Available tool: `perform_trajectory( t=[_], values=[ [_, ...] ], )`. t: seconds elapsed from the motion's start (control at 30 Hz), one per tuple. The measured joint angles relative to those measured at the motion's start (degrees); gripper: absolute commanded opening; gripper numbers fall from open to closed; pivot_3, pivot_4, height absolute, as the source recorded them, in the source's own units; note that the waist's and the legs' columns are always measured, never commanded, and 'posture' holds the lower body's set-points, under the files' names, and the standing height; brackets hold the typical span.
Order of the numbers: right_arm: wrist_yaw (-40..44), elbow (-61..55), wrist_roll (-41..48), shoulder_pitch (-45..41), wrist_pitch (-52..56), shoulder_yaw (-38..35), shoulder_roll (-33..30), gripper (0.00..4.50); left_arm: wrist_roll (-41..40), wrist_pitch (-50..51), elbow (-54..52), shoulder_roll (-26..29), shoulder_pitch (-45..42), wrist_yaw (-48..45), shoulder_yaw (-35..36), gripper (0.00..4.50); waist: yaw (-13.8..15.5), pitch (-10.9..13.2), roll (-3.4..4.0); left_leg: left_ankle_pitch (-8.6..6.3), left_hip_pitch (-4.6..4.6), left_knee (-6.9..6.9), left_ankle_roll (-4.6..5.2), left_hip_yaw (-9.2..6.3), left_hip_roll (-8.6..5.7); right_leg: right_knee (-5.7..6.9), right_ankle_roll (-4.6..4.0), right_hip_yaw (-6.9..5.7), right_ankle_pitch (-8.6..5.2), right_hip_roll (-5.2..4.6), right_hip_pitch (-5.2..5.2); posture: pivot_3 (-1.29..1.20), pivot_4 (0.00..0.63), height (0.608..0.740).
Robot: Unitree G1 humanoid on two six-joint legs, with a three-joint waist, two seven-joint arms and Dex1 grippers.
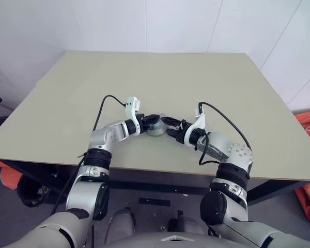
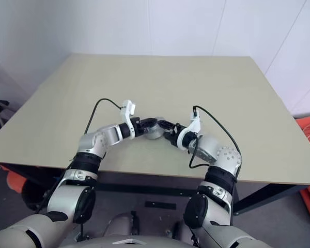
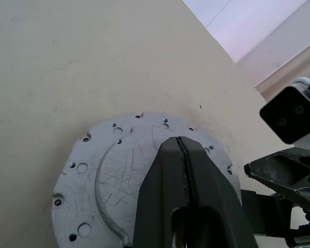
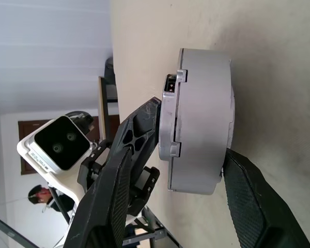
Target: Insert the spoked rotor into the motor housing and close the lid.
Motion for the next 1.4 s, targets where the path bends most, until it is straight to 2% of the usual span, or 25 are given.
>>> perform_trajectory(
  t=[0.43,0.53,0.67,0.7,1.17,1.4],
  values=[
    [0.78,2.2,-1.74,0.0,-2.52,5.27,-0.04,3.07,0.0,0.04,-0.18,0.13,0.23,0.04,0.04,0.0,-1.35,0.0,0.0,0.02,0.01,0.0,-0.02,0.0,0.01,0.01,-0.01,0.0,0.0,0.01,0.02,0.0,0.0,0.74],
    [0.88,2.97,-1.9,0.0,-3.28,5.34,-0.05,2.5,0.03,0.04,-0.2,0.16,0.29,0.19,0.03,0.0,-1.4,0.0,0.0,0.04,0.05,0.0,-0.07,0.01,0.02,0.01,-0.19,0.0,-0.12,0.01,0.04,0.0,0.0,0.74],
    [0.9,3.94,-2.62,0.0,-3.73,6.01,-0.06,1.24,-0.14,0.06,-0.77,-0.12,0.3,-0.11,-0.11,0.0,-1.41,0.0,0.0,0.13,0.04,-0.01,-0.21,0.01,0.04,0.03,-0.22,-0.01,-0.13,0.02,0.01,0.0,0.0,0.74],
    [0.92,4.1,-2.63,0.0,-3.82,6.15,-0.06,1.12,-0.17,0.06,-0.82,-0.28,0.3,-0.14,-0.19,0.0,-1.39,0.0,0.0,0.13,0.03,-0.01,-0.21,0.01,0.04,0.03,-0.22,-0.01,-0.13,0.02,0.01,0.0,0.0,0.74],
    [1.53,4.14,-2.53,0.02,-3.93,6.42,-0.09,1.12,-3.21,0.7,-4.27,-2.49,2.95,2.46,1.91,0.0,-1.36,0.01,-0.01,0.13,-0.13,-0.05,-0.2,0.0,0.03,0.02,-0.25,-0.03,-0.07,0.02,-0.16,0.0,0.0,0.74],
    [2.2,4.13,-1.25,0.35,-4.03,7.25,-0.11,1.12,-8.2,2.09,-13.47,-2.62,7.74,7.39,6.72,0.0,-1.19,0.01,-0.01,0.13,-1.07,0.06,-0.16,-0.14,0.01,0.11,-0.12,-0.15,0.06,0.03,-0.94,0.0,0.0,0.74]
  ],
)
